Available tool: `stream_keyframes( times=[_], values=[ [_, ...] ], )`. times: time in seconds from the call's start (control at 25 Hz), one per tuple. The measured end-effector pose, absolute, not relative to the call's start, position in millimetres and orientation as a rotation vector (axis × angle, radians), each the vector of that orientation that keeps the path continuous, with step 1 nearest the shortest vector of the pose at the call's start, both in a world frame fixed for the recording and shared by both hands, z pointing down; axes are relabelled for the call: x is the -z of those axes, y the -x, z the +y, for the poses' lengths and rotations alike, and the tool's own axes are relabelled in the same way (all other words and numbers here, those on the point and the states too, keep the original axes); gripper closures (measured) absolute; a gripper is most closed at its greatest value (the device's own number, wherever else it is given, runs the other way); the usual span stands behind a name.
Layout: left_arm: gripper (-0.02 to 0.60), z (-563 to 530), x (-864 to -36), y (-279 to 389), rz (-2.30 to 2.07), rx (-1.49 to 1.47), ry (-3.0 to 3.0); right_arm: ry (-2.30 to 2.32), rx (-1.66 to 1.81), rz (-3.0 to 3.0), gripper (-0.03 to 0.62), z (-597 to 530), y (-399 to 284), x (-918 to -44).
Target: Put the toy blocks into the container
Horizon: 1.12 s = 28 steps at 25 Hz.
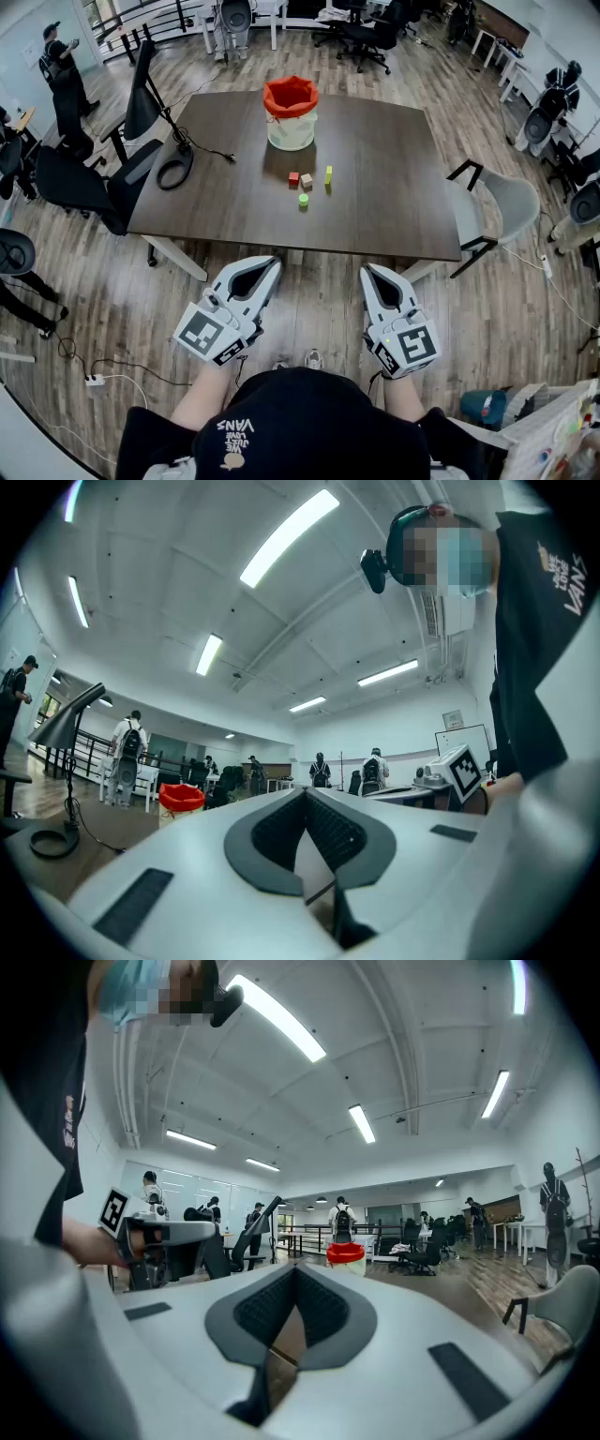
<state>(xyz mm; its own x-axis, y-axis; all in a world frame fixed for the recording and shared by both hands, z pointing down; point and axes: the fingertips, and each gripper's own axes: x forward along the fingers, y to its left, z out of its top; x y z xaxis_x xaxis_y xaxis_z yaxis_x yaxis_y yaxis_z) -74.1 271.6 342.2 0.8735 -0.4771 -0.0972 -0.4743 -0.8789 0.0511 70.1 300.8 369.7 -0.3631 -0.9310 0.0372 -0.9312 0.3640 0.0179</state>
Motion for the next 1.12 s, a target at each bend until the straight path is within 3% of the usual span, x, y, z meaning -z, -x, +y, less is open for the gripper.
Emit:
stream_keyframes(
  times=[1.12],
  values=[
    [0.571,241,-362,31,-0.856,0.150,-2.979,-1.629,-0.001,-2.627,0.576,263,-109,-383]
  ],
)
